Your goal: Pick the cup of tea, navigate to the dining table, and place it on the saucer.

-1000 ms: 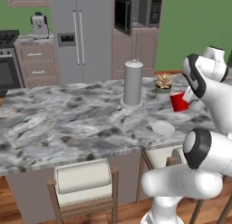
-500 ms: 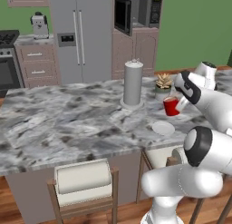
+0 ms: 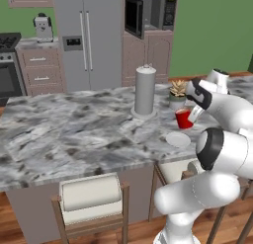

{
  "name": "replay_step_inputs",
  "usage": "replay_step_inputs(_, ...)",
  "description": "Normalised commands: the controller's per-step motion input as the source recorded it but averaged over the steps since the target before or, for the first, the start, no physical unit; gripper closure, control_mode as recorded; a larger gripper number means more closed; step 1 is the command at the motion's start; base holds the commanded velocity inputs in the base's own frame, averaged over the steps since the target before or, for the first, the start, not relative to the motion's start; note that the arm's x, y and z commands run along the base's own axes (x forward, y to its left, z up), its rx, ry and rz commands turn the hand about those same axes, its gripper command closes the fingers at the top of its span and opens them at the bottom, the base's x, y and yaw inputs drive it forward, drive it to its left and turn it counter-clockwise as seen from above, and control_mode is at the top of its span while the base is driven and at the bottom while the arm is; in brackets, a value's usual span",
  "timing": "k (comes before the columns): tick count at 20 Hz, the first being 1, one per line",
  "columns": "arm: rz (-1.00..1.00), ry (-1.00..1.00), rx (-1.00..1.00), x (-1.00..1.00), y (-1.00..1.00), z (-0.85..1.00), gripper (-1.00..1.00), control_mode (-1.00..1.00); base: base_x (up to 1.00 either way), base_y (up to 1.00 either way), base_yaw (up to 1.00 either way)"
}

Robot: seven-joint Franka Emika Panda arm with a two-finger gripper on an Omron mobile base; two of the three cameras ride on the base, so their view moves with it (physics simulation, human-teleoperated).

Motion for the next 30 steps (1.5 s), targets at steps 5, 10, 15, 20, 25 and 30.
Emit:
replay_step_inputs(5,0.0,-0.01,0.0,0.0,0.0,-0.32,1.0,-1.0,0.0,0.0,0.0)
replay_step_inputs(10,0.0,-0.14,0.01,0.0,0.0,-0.54,1.0,-1.0,0.0,0.0,0.0)
replay_step_inputs(15,0.0,-0.13,0.03,0.0,0.0,-0.42,1.0,-1.0,0.0,0.0,0.0)
replay_step_inputs(20,0.0,-0.06,0.01,0.13,0.0,-0.16,1.0,-1.0,0.0,0.0,0.0)
replay_step_inputs(25,0.0,0.0,0.0,0.22,0.0,0.0,1.0,-1.0,0.0,0.0,0.0)
replay_step_inputs(30,0.0,0.0,0.0,0.03,0.0,-0.02,1.0,-1.0,0.0,0.0,0.0)
